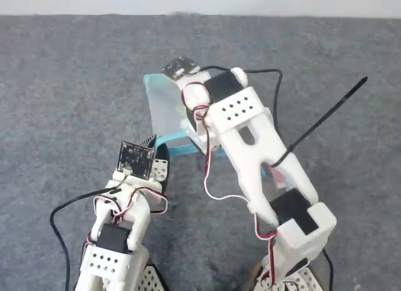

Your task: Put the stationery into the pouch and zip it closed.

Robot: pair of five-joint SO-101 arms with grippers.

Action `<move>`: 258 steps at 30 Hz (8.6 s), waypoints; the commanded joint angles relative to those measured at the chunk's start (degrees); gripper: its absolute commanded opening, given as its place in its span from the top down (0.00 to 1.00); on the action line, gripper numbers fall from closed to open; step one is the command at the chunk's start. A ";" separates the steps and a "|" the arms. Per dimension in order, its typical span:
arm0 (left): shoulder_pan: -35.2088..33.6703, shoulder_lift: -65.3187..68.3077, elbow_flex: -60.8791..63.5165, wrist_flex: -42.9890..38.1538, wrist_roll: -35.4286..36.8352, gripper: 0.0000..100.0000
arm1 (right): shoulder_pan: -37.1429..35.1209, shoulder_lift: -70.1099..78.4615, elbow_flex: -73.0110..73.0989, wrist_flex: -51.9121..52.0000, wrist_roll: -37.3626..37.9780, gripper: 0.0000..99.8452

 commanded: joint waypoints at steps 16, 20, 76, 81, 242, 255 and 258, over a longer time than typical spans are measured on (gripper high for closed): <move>0.44 -0.88 -0.66 -1.85 -0.79 0.99 | -2.77 -4.53 -7.21 1.89 4.57 0.70; 0.44 -0.88 -0.66 -1.85 -0.79 0.99 | 1.71 -9.98 -6.86 2.42 4.57 0.70; 0.35 -0.97 -0.66 0.70 -0.79 0.99 | 36.70 -27.82 60.92 -38.46 23.12 0.70; 0.35 -0.97 -0.57 0.88 -0.79 0.99 | 36.26 -22.29 60.84 -40.66 24.44 0.70; 0.35 -1.05 -0.57 1.67 -0.88 0.99 | -5.23 -27.47 18.46 -5.23 8.26 0.65; 0.35 -1.05 -0.57 1.67 -0.88 0.99 | 8.92 -50.86 32.53 -5.41 8.00 0.65; 0.35 -0.97 -0.57 1.76 -0.88 0.99 | 11.91 -55.78 45.80 -10.59 8.18 0.65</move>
